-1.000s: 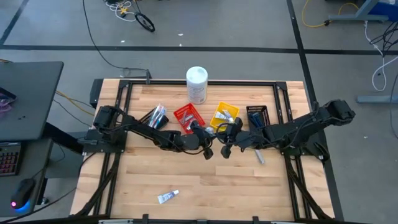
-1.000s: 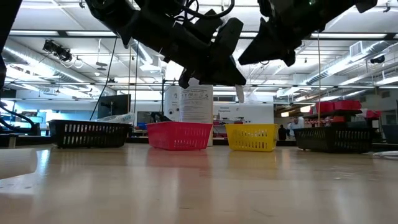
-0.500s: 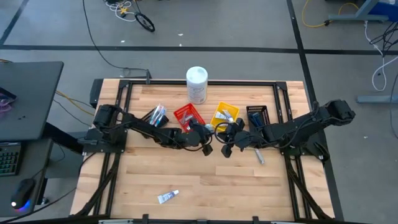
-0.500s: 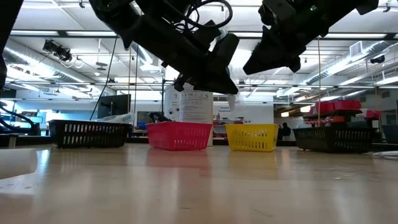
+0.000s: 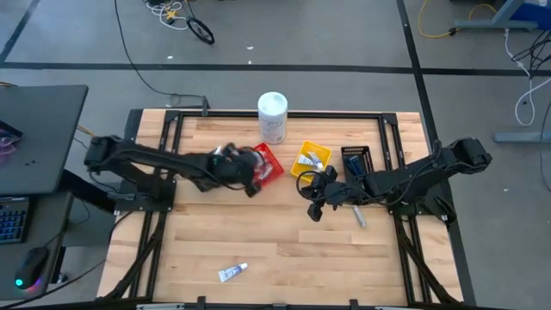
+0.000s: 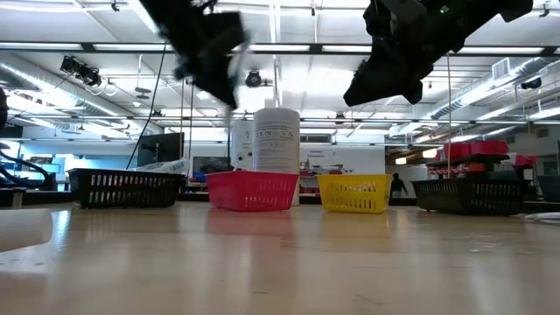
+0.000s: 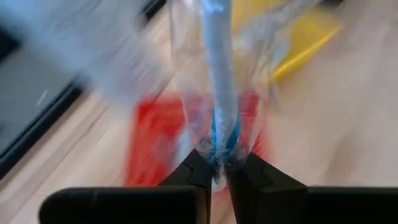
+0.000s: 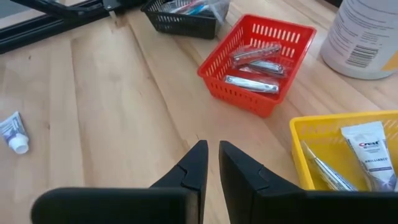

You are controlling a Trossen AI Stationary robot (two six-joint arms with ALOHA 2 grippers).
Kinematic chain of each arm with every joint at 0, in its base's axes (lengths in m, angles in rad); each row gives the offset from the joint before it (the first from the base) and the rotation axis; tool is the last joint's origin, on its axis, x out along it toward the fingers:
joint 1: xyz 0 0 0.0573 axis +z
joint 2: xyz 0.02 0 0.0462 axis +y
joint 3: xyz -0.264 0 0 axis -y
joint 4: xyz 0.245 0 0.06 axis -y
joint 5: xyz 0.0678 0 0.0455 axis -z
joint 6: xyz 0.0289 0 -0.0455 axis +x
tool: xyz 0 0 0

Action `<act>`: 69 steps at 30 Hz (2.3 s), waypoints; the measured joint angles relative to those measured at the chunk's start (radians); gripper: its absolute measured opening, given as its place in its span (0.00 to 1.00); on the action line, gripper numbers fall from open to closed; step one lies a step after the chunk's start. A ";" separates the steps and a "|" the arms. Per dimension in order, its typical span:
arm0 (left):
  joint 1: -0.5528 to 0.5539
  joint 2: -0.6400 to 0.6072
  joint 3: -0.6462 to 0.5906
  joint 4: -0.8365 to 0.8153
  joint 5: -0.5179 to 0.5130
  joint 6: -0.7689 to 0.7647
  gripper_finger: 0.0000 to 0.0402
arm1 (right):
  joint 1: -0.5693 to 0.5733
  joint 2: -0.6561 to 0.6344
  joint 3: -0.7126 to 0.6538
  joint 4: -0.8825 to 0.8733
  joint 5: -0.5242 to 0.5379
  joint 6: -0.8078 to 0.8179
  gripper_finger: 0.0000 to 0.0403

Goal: Pick & Place Travel size toiletries
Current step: Put the blue toothbrush into the left black basket, then put the white toothpaste into the yellow basket

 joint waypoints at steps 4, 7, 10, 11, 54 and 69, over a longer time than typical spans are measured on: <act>0.039 -0.060 0.000 -0.368 0.043 -0.167 0.07 | 0.000 0.000 0.000 -0.005 0.000 0.000 0.12; 0.050 -0.061 0.000 -0.562 0.064 -0.265 0.07 | 0.000 0.000 0.000 -0.012 0.000 0.000 0.12; 0.058 -0.054 0.000 -0.693 0.068 -0.321 0.09 | 0.000 0.000 0.000 -0.028 0.001 0.000 0.12; 0.063 -0.053 -0.001 -0.722 0.075 -0.340 0.09 | 0.000 0.000 0.000 -0.030 0.001 0.000 0.12; 0.152 -0.053 -0.133 -0.497 0.128 -0.305 0.39 | 0.000 0.006 -0.096 0.049 0.002 0.105 0.12; -0.093 -0.053 0.004 -0.221 0.088 -0.219 0.31 | -0.001 0.006 -0.096 0.057 0.190 -0.094 0.12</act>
